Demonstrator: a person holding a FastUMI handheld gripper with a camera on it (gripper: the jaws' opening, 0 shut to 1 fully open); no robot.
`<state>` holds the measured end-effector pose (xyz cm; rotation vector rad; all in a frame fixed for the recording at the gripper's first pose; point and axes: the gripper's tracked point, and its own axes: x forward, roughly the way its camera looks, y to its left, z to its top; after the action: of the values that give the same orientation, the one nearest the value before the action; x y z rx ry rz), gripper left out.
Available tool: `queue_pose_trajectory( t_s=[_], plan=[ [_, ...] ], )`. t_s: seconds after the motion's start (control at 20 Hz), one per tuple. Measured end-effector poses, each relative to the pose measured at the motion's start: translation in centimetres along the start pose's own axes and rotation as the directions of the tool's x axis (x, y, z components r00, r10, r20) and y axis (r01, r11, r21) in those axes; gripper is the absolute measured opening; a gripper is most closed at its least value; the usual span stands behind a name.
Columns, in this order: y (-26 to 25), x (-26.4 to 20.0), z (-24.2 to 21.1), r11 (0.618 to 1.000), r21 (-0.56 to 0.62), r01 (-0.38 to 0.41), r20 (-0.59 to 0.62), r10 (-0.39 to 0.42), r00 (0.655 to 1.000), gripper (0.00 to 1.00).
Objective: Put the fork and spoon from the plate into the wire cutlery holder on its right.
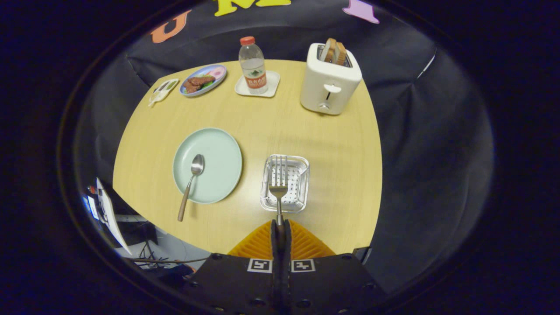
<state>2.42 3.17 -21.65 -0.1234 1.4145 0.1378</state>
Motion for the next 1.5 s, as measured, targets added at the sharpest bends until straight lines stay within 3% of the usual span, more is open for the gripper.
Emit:
queue_pose_trajectory(
  t_s=[0.4,0.55,0.7,0.75,0.95,1.15,1.5],
  plan=[
    [-0.8,3.0,1.0,0.997,0.080,-0.007,-0.169,0.020,0.985,0.03],
    [-0.4,3.6,1.6,0.993,0.117,-0.027,-0.172,0.047,0.984,0.06],
    [-0.1,3.4,2.7,0.988,0.148,-0.053,-0.129,0.072,0.989,0.18],
    [-0.2,3.1,3.0,0.987,0.153,-0.051,-0.111,0.069,0.991,0.35],
    [-0.5,1.5,4.9,0.991,0.129,-0.032,0.034,0.028,0.999,0.61],
    [0.4,-0.9,6.8,0.997,0.063,0.034,0.234,-0.048,0.971,0.87],
    [10.7,-2.0,6.3,1.000,-0.025,-0.002,0.437,0.013,0.899,0.93]
  ],
)
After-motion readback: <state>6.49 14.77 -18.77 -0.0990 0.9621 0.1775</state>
